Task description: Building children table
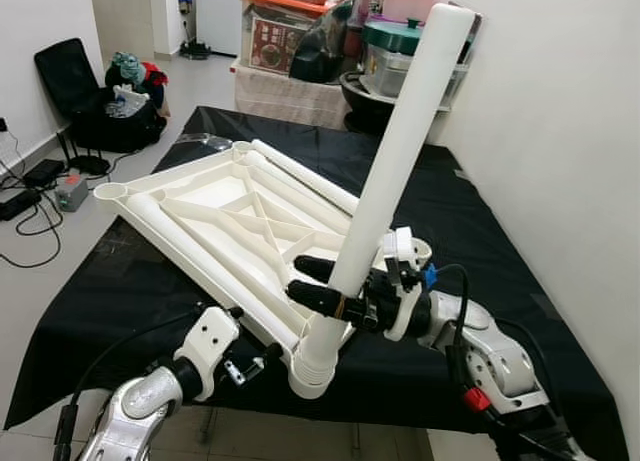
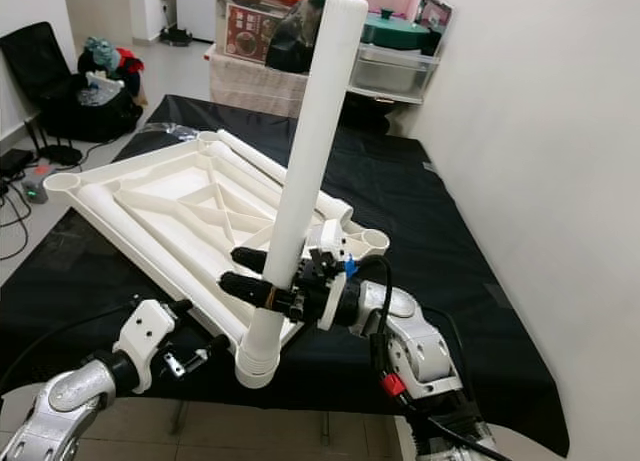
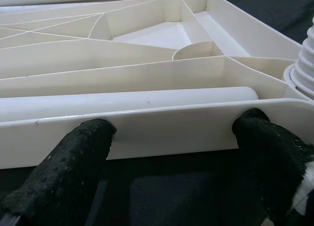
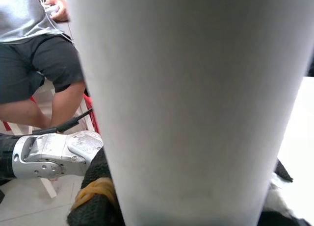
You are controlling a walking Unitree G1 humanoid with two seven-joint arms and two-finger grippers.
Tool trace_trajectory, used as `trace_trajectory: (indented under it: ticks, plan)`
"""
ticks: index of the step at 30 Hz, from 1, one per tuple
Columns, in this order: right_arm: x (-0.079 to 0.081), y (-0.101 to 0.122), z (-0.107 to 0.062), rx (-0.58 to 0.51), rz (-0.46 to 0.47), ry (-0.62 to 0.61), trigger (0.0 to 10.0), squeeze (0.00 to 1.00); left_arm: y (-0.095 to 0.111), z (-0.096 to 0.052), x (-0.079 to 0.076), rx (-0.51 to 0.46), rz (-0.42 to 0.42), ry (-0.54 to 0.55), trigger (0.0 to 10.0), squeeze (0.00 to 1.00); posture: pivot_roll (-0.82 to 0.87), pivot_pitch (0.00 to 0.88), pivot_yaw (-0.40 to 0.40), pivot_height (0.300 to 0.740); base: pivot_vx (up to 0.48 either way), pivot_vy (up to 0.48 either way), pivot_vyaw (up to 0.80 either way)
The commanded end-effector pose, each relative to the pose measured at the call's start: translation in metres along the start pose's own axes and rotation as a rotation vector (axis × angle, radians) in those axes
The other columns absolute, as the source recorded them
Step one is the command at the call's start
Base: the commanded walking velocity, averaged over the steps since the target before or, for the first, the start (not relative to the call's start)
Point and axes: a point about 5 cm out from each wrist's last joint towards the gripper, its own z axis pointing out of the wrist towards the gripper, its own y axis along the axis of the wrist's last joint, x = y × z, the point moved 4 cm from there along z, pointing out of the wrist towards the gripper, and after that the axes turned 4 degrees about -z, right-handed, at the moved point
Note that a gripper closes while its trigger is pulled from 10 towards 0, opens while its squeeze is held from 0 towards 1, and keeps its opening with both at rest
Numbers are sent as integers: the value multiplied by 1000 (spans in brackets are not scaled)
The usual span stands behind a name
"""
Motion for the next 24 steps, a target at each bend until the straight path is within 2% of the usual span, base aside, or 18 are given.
trace_trajectory:
  ticks: [1,8,10,12,14,24]
  plan:
    - [22,-43,2,81,211,100,10000,0,6,3,0,-19,2,-5,10000,0,149,0,-164,740,0,0,0]
    - [24,-52,-1,72,274,149,10000,0,7,5,-2,-22,0,-15,10000,0,148,0,-162,740,0,0,0]
    - [10,-53,1,45,309,92,10000,0,8,7,-3,-25,0,-18,10000,0,154,0,-166,740,0,0,0]
    - [10,-53,1,45,309,92,10000,0,8,7,-3,-25,0,-18,10000,0,154,0,-166,740,0,0,0]
    - [3,-51,1,24,313,61,10000,0,9,6,-3,-27,0,-16,10000,0,156,0,-168,740,0,0,0]
    - [0,-59,-7,13,279,-37,10000,0,6,3,0,-20,3,-8,10000,0,145,0,-156,740,0,0,0]
